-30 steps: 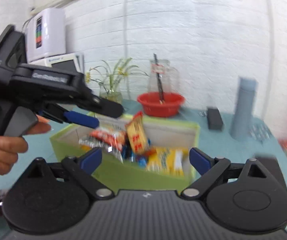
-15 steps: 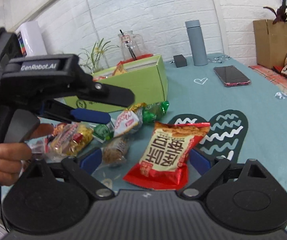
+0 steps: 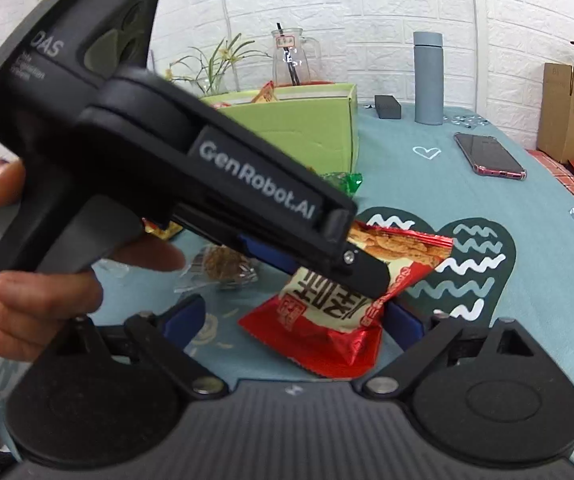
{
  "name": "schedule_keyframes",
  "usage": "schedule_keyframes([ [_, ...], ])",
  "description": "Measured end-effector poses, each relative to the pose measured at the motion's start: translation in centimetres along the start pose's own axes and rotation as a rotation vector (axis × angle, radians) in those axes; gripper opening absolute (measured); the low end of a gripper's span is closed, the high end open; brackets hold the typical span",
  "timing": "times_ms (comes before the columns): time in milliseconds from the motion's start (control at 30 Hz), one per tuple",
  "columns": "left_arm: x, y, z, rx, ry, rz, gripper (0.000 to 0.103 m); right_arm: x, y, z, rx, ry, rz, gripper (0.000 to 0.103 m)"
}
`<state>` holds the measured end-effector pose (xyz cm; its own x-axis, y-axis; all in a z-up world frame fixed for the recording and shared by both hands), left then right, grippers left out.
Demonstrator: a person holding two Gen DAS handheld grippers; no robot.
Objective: Organize snacks
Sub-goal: 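Move the left gripper to the red snack bag and close on it, then carry the red snack bag into the green box and release it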
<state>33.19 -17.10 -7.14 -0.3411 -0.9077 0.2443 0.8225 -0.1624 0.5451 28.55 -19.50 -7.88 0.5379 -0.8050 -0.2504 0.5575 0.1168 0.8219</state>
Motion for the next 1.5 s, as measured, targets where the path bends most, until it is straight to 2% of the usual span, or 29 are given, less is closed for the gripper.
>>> schedule_keyframes([
  [167,-0.6,-3.6,2.2,-0.016,0.002,0.045,0.028,-2.0,-1.0,1.0,-0.003,0.065,-0.009,0.094],
  [267,-0.8,-5.8,3.3,-0.027,-0.022,0.08,0.03,-3.3,-2.0,1.7,-0.02,0.099,0.003,0.094],
  [300,-0.9,-5.9,3.5,-0.03,-0.026,0.095,0.034,-3.6,-2.2,1.8,-0.025,0.103,0.005,0.093],
  [333,-1.0,-5.8,3.7,-0.027,-0.033,0.11,0.042,-3.7,-2.3,2.0,-0.022,0.097,0.006,0.093],
  [400,-1.6,-5.3,3.7,-0.013,-0.021,0.135,0.049,-3.6,-2.0,2.4,-0.005,0.062,0.008,0.093],
  [533,-1.6,-5.0,3.4,0.0,-0.016,0.143,0.049,-3.1,-1.7,2.5,0.013,0.008,-0.006,0.093],
  [667,-1.1,-5.1,3.3,0.024,0.005,0.107,0.05,-2.6,-2.9,1.4,-0.027,-0.042,-0.015,0.094],
  [767,-1.1,-5.2,3.3,0.033,0.003,0.111,0.051,-3.3,-3.3,1.1,-0.035,-0.091,0.085,0.094],
  [1067,-1.1,-5.2,3.3,0.038,0.001,0.111,0.051,-3.4,-3.3,1.4,-0.013,-0.109,0.068,0.095],
  [1133,-1.1,-5.2,3.4,0.04,-0.001,0.108,0.048,-3.8,-3.4,1.9,-0.003,-0.102,0.048,0.092],
  [1167,-1.1,-5.3,3.4,0.044,0.001,0.097,0.047,-3.8,-3.4,2.2,0.002,-0.111,0.047,0.083],
  [1200,-1.0,-5.3,3.4,0.046,0.007,0.085,0.032,-4.1,-3.4,2.5,0.004,-0.117,0.052,0.076],
  [1233,-0.8,-5.3,3.2,0.035,-0.008,0.08,0.026,-4.1,-3.4,2.8,0.001,-0.121,0.051,0.074],
  [1267,-0.7,-5.2,3.2,0.028,-0.022,0.096,0.024,-4.2,-3.3,2.9,-0.003,-0.113,0.044,0.067],
  [1367,-0.7,-4.2,3.8,0.03,-0.044,0.111,0.013,-4.6,-2.0,3.7,0.001,-0.088,0.037,0.064],
  [1500,-1.4,-0.7,5.4,0.074,-0.086,0.142,0.013,-4.8,1.2,4.6,0.031,-0.077,0.083,0.062],
])
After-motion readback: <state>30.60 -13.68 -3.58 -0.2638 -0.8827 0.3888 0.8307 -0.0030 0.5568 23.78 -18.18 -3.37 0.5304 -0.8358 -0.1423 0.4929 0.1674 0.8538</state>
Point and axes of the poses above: each gripper's, at about its wrist camera, not at the fingertips, and z roughly against the way its jaws point, x to its right, y to its top, the point moved 10 cm from there along -z, roughly the way its jaws point, and after that the axes turned 14 degrees about y, right-handed, at the moved point
